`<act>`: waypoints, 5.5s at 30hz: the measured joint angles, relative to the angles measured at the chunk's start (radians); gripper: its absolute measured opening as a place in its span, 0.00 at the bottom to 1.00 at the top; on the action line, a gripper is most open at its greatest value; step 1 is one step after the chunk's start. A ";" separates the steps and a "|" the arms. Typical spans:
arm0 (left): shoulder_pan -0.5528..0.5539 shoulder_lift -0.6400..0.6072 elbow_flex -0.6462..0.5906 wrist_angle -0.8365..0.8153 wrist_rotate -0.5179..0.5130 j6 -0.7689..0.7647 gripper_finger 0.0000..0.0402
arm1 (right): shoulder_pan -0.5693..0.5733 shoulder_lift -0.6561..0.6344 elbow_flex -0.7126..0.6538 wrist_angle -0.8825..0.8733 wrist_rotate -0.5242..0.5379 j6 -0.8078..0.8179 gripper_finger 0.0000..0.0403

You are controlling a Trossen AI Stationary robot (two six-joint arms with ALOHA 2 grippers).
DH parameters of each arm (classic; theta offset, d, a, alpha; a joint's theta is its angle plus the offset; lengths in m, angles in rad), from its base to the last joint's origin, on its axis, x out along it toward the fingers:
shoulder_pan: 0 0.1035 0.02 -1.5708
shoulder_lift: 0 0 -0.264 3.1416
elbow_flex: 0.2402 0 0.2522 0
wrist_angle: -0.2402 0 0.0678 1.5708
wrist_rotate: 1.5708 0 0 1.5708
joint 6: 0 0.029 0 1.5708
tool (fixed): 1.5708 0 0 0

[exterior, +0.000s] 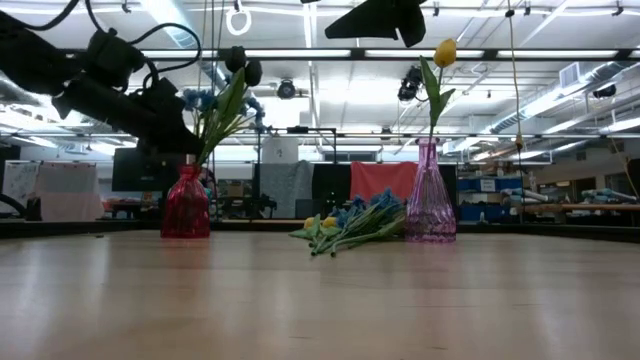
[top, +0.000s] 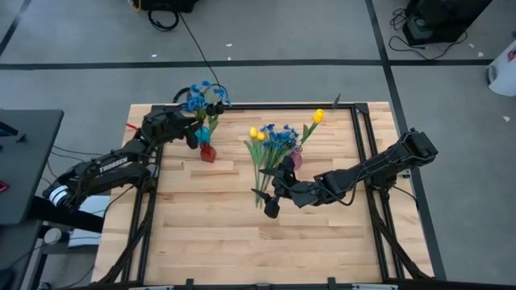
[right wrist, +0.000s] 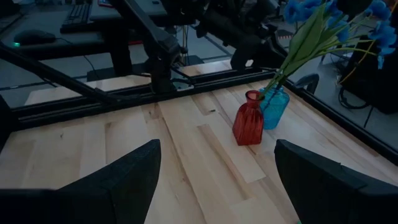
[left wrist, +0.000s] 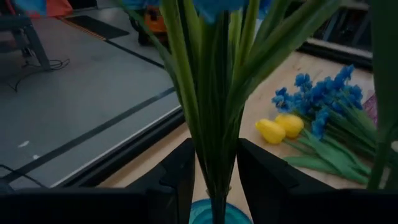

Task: Sort flowers into vase by color
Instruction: Put the blue flower into the blue vase

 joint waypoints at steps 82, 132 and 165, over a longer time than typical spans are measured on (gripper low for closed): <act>-0.750 -0.428 0.202 -0.749 -0.416 -0.252 0.31 | 0.023 0.000 0.000 -0.059 0.034 -0.011 0.73; -1.011 0.261 0.190 -0.124 -0.331 -0.240 0.31 | 0.016 -0.001 0.000 -0.235 0.081 -0.030 0.60; -1.014 0.519 0.277 0.015 -0.619 -0.308 0.31 | -0.304 -0.358 -0.791 0.884 -0.332 -0.247 0.57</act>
